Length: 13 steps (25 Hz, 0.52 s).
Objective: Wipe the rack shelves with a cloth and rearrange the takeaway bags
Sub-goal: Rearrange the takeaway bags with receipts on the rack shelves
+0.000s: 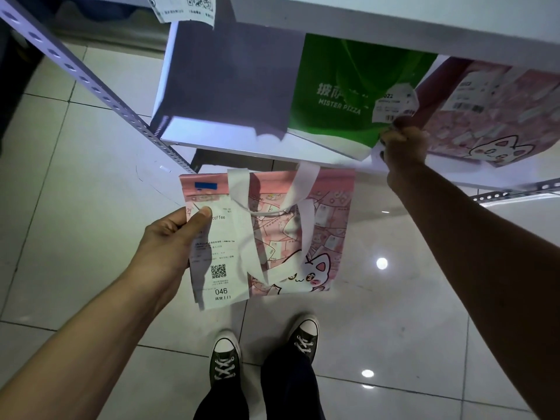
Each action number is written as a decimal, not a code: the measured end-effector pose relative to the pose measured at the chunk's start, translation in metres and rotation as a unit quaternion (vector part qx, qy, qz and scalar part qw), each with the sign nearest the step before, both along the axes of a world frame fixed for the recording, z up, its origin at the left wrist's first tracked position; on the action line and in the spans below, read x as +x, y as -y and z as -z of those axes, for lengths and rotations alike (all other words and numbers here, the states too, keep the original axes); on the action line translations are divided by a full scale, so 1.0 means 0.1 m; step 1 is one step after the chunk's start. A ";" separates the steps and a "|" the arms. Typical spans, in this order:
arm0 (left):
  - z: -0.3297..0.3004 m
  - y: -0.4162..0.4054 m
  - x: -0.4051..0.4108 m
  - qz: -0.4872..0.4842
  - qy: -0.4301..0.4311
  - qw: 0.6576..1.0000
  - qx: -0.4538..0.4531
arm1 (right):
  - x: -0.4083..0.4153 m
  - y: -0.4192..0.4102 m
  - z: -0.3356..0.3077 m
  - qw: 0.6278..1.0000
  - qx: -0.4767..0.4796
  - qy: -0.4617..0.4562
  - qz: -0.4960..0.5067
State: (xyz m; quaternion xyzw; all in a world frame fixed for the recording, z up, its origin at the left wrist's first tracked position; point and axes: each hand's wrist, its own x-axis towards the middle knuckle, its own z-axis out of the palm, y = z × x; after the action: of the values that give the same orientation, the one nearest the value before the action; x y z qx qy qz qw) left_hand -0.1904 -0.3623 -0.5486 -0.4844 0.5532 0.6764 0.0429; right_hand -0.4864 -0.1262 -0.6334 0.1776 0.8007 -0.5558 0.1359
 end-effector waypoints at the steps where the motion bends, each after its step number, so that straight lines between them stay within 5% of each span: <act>1: -0.05 0.00 0.00 -0.006 -0.003 1.000 0.004 | 0.10 -0.01 -0.08 1.000 0.008 0.020 0.010; 7: -0.48 0.05 -0.03 -0.044 -0.020 0.999 0.018 | 1.07 0.14 -0.79 0.985 -0.125 0.113 -0.026; 13: -1.01 0.25 0.08 -0.066 -0.040 0.997 0.012 | 1.51 0.51 -1.61 0.988 -0.113 0.073 -0.074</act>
State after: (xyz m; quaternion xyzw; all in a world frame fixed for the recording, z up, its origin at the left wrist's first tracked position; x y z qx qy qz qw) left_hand -0.1819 -0.3872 -0.4481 -0.4918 0.5132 0.7031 -0.0186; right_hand -0.3357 -0.1776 -0.4719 0.1416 0.7316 -0.6166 0.2538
